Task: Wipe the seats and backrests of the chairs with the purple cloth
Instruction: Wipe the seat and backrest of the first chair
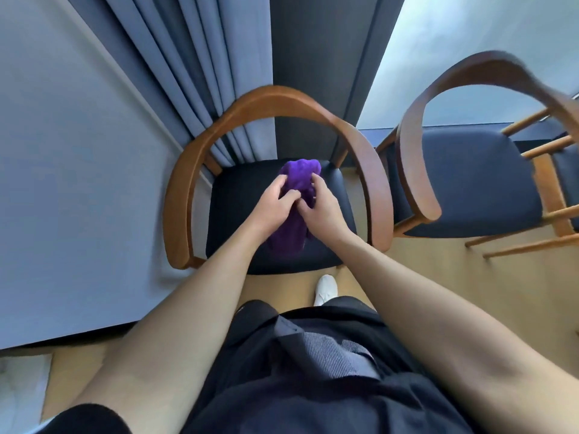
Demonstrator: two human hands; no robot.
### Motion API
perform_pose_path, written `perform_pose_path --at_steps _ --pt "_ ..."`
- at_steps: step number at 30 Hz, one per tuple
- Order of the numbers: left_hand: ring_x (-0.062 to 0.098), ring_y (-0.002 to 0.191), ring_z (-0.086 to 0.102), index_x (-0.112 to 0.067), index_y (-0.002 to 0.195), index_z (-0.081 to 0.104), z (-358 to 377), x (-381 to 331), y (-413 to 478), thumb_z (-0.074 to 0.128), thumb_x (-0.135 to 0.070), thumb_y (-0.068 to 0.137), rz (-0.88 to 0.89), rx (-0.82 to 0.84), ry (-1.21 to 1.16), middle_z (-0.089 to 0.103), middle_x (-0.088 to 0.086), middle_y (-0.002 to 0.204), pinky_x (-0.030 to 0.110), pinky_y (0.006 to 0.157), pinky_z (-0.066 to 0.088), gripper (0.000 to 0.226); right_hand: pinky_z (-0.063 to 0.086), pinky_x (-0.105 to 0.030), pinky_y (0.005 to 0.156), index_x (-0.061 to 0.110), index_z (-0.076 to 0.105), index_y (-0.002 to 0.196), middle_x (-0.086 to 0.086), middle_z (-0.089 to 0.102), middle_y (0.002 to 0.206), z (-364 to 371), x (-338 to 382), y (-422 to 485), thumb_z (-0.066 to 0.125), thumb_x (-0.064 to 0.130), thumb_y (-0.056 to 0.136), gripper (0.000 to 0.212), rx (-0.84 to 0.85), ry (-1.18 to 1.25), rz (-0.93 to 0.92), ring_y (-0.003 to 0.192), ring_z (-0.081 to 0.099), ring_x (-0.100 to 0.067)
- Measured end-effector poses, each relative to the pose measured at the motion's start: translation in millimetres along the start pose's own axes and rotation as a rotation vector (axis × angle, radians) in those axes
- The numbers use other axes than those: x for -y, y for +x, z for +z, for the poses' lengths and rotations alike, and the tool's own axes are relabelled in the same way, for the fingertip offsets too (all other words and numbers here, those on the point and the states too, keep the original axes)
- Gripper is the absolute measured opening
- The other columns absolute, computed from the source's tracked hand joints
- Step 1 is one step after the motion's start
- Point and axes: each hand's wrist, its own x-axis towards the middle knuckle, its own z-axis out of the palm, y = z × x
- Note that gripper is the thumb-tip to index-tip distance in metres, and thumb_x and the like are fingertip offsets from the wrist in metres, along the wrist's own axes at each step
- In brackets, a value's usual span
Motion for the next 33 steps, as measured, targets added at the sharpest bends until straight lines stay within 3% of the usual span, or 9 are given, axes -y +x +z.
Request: perform_pose_path --at_steps 2,4,7,11,14,17,21,25,33 --pt "0.011 0.106 0.064 -0.019 0.115 0.067 4 -6 13 0.042 -0.013 0.092 -0.04 -0.033 -0.003 0.07 0.001 0.11 0.031 0.095 0.05 0.034 0.052 -0.039 0.099 0.018 0.056 0.122 0.001 0.066 0.115 -11 -5 16 0.064 0.016 0.093 0.031 -0.025 -0.019 0.014 0.108 0.063 -0.013" --pt "0.004 0.103 0.065 -0.023 0.114 0.065 4 -9 22 0.04 -0.005 0.094 -0.044 -0.082 0.025 0.071 -0.005 0.108 0.028 0.093 0.049 0.037 0.054 -0.032 0.09 0.025 0.058 0.11 0.008 0.067 0.103 -21 -5 30 0.071 0.02 0.089 0.024 -0.035 -0.006 0.027 0.096 0.064 -0.005" --pt "0.0 0.097 0.066 -0.032 0.107 0.062 3 -12 32 0.048 -0.002 0.094 -0.035 -0.143 0.026 0.071 -0.013 0.101 0.026 0.09 0.052 0.036 0.049 -0.019 0.077 0.026 0.059 0.106 0.018 0.064 0.093 -30 -3 45 0.076 0.027 0.085 0.026 -0.039 0.007 0.051 0.087 0.062 0.003" --pt "0.009 0.104 0.066 -0.02 0.118 0.065 -5 -13 49 0.056 -0.007 0.096 -0.035 -0.152 0.063 0.071 -0.004 0.109 0.035 0.096 0.053 0.028 0.045 -0.016 0.065 0.028 0.053 0.084 0.01 0.062 0.08 -37 0 56 0.079 0.03 0.083 0.026 -0.077 -0.014 0.015 0.073 0.059 -0.002" --pt "0.009 0.103 0.066 -0.02 0.115 0.066 -19 -14 58 0.057 -0.009 0.096 -0.042 -0.153 0.048 0.071 -0.005 0.105 0.035 0.096 0.053 0.023 0.052 -0.028 0.075 0.022 0.054 0.091 0.002 0.063 0.091 -37 4 62 0.074 0.025 0.088 0.02 -0.049 -0.011 -0.029 0.086 0.062 -0.016" --pt "0.004 0.092 0.067 -0.026 0.104 0.067 -31 -14 60 0.063 -0.011 0.093 -0.031 -0.092 0.093 0.071 -0.013 0.094 0.029 0.088 0.055 0.019 0.048 -0.015 0.074 0.032 0.053 0.103 0.02 0.061 0.096 -31 10 64 0.066 0.021 0.095 0.019 -0.015 0.019 -0.018 0.091 0.062 -0.001" --pt "0.005 0.09 0.066 -0.021 0.106 0.065 -39 -13 60 0.067 -0.019 0.094 -0.062 -0.058 0.155 0.069 -0.012 0.095 0.019 0.075 0.051 0.013 0.044 -0.006 0.067 0.035 0.05 0.107 0.022 0.058 0.091 -16 18 64 0.059 0.019 0.098 0.02 -0.068 0.024 0.007 0.086 0.059 0.01" --pt "-0.001 0.087 0.058 -0.023 0.105 0.057 -50 -16 57 0.06 -0.03 0.098 -0.042 -0.119 0.245 0.062 -0.015 0.094 0.015 0.066 0.043 0.01 0.047 -0.017 0.074 0.028 0.047 0.107 0.011 0.059 0.098 -9 25 65 0.061 0.028 0.098 0.016 -0.116 0.0 0.035 0.09 0.057 0.0" --pt "-0.003 0.084 0.054 -0.03 0.102 0.043 -60 -11 53 0.057 -0.03 0.099 -0.023 -0.189 0.318 0.055 -0.018 0.092 0.017 0.062 0.039 0.014 0.036 -0.011 0.064 0.028 0.043 0.095 0.006 0.056 0.093 -8 29 62 0.063 0.027 0.096 0.02 -0.144 -0.142 -0.025 0.079 0.052 0.0"
